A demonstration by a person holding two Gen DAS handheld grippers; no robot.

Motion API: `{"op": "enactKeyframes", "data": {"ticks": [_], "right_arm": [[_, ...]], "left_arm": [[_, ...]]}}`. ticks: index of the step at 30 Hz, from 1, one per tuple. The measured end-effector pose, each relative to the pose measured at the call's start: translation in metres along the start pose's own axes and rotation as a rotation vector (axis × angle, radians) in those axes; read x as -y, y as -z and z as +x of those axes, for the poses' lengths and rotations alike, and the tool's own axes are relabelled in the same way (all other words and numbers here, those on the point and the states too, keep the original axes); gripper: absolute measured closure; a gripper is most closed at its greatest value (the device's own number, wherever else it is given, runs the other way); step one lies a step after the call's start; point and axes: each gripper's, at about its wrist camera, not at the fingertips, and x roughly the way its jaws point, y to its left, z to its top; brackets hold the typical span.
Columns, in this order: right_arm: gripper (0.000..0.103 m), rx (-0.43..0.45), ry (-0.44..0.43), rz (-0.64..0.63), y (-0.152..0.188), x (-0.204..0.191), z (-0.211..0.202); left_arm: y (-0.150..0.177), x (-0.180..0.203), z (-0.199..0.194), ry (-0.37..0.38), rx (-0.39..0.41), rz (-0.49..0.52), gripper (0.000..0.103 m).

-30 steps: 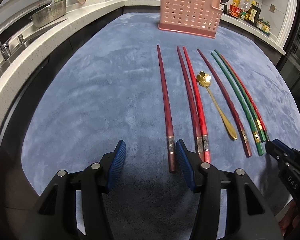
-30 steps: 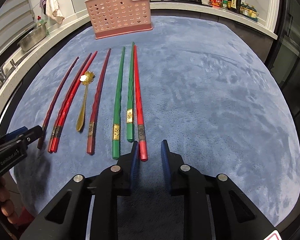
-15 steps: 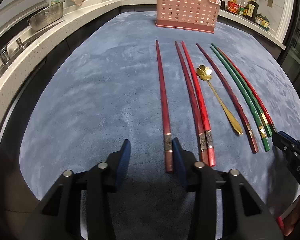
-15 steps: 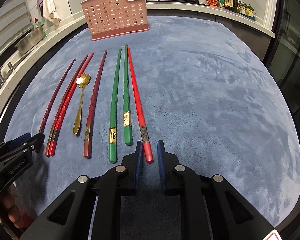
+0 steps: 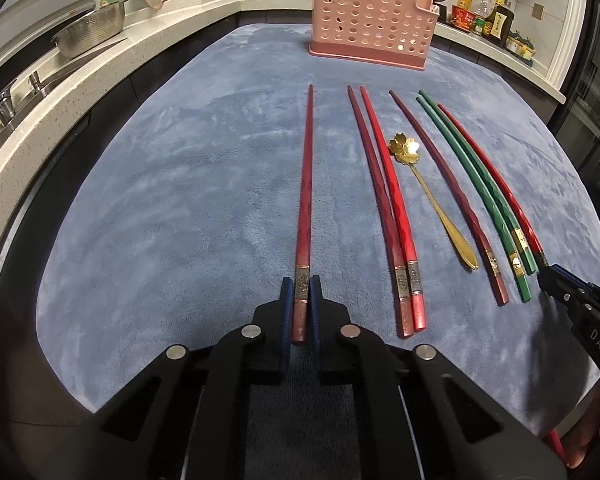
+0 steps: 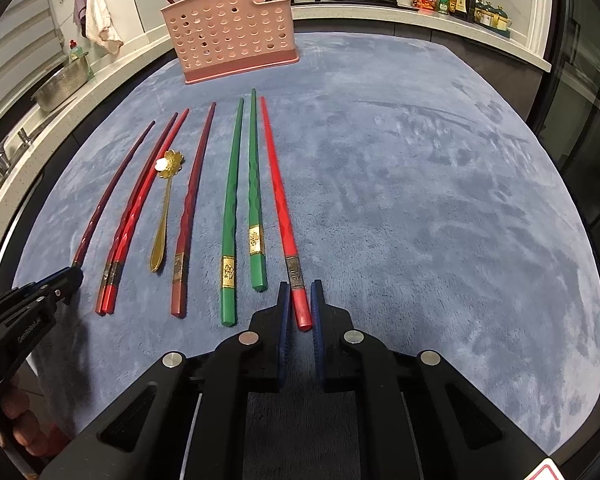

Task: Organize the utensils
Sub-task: 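Grasp another dark red chopstick with the left tool while the right tool grasps a red chopstick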

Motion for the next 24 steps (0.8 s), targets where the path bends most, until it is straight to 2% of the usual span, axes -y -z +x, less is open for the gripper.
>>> {"op": "enactKeyframes", "data": {"ticks": [14,24], "right_arm": [[0.096,0.052,-0.028,0.013,-0.011,-0.003,-0.031],[0.096,0.125,-0.042,0.028,-0.033,-0.005,-0.064]], "left_arm": [[-0.009,0.005,-0.017,0.005,0.009,0.003,0.096],[-0.031,0.007,-0.046,0.023,0.067,-0.002,0.096]]}}
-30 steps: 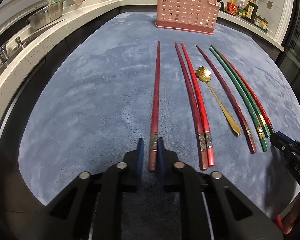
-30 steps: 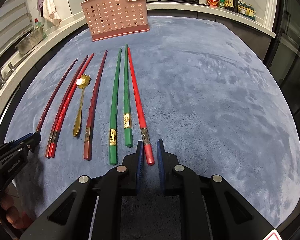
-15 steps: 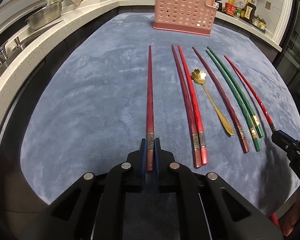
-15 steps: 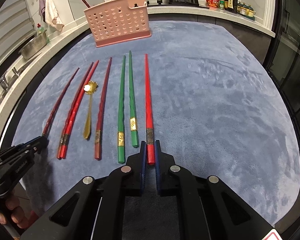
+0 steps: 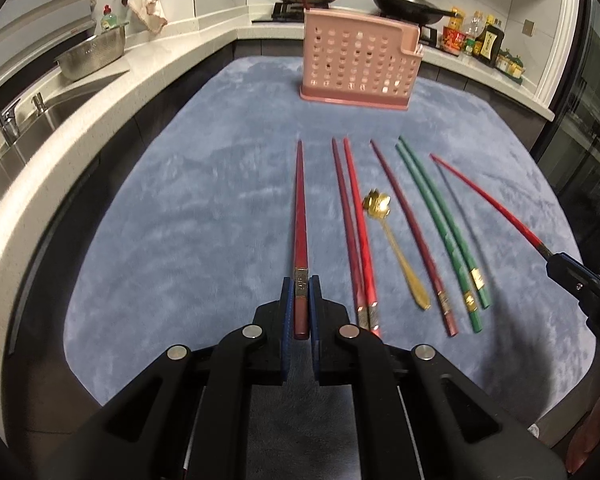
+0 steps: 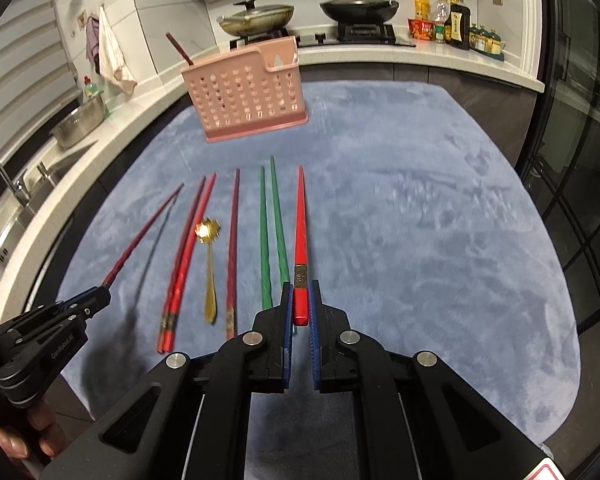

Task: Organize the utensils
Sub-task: 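Grasp another dark red chopstick with the left tool while the right tool grasps a red chopstick, then carry both chopsticks to the pink holder and lower the left tool's chopstick into it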

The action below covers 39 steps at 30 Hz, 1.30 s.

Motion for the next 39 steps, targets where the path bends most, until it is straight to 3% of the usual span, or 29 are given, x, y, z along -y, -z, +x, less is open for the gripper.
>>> {"op": "enactKeyframes", "data": {"ticks": [23,39], "right_arm": [[0.096,0.162,-0.012,0.007,-0.072,-0.005,-0.047],[0.096,0.234,-0.017,-0.002,-0.116,-0.008,-0.053]], "left_arm": [[-0.091,-0.012,-0.067,0.011,0.188,-0.017,0.096],[-0.147,-0.001,-0.085,0.019,0.277,0.007,0.096]]}}
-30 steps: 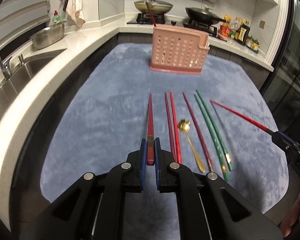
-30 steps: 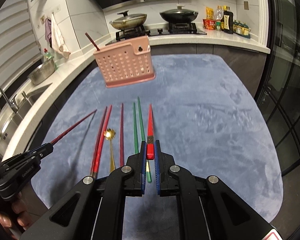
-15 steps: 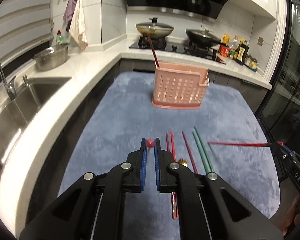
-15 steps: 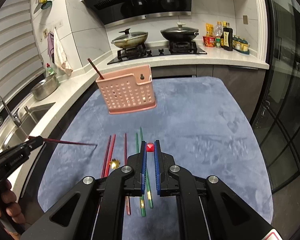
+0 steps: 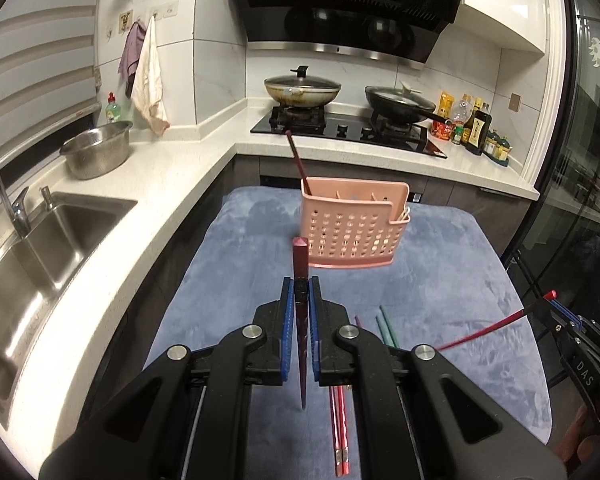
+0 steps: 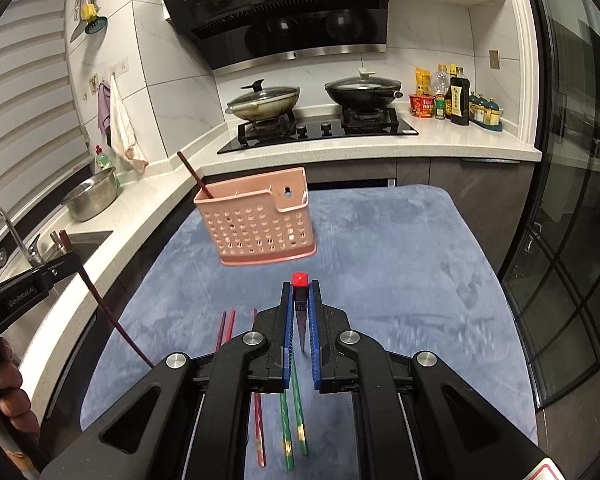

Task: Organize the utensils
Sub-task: 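Carry both chopsticks to the pink holder and lower the left tool's chopstick into it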

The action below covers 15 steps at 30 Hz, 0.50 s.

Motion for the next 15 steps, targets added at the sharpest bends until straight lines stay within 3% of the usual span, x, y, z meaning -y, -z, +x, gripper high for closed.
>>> {"op": "enactKeyframes", "data": {"ticks": [10,15], "right_arm": [[0.096,0.052,-0.041,0.02,-0.046,0.002,0.012],[0.096,0.107,-0.08,0.018,-0.083,-0.003,0.017]], "left_arm": [[-0.046,0.008,0.015,0.03,0.036,-0.006,0.096],[-0.08,0.012,0.022,0.023,0.094,-0.002,0.096]]}}
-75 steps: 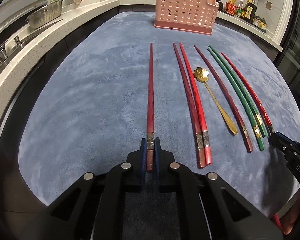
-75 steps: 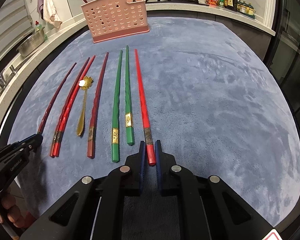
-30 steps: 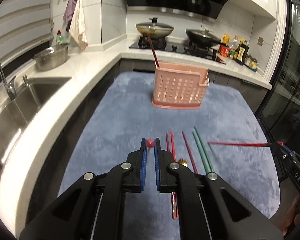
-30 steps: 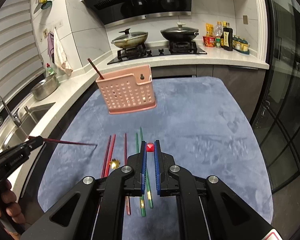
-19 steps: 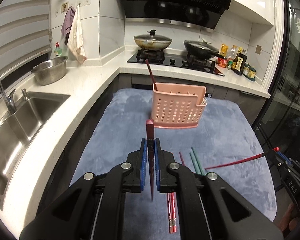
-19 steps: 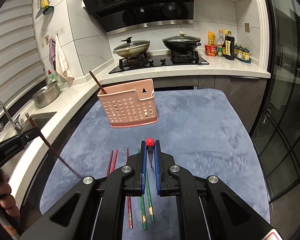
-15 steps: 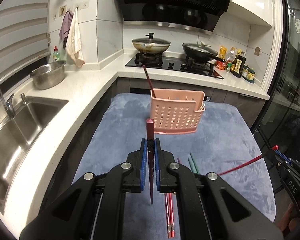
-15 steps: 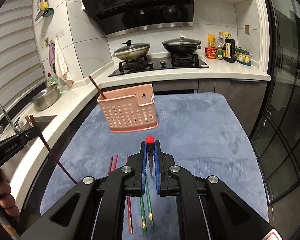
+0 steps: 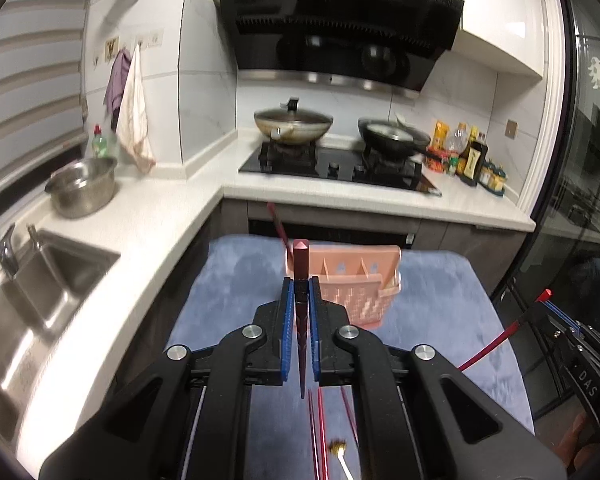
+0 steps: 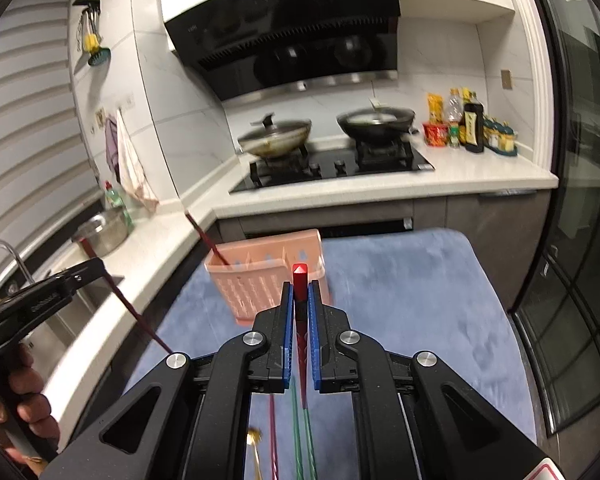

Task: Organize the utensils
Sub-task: 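Carry both chopsticks to the pink holder and lower the left tool's chopstick into it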

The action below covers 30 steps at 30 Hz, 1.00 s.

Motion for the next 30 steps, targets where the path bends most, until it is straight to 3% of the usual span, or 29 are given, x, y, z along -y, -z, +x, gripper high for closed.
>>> {"op": "enactKeyframes", "data": {"ticks": [9,15,21,30], "right_arm": [[0.096,0.118,-0.062,-0.019,-0.079,-0.017,0.028],[0.096,0.146,-0.072,-0.025,-0.106,-0.026,0.059],[0.096,0.127,-0.086,-0.018,-0.114,-0.027,0.094],[0.096,0.039,-0.077,-0.009,-0.099,-0.017,0.139]], "left_arm": [[-0.069,0.008,0.025,0.001,0.1,-0.006,0.096],[-0.101,0.011,0.046,-0.002,0.156,-0.013,0.096],[-0.11,0.01,0.08,-0.027,0.143,-0.006,0.096],[-0.097,0.006,0.12,-0.034,0.081,-0.016,0.096]]}}
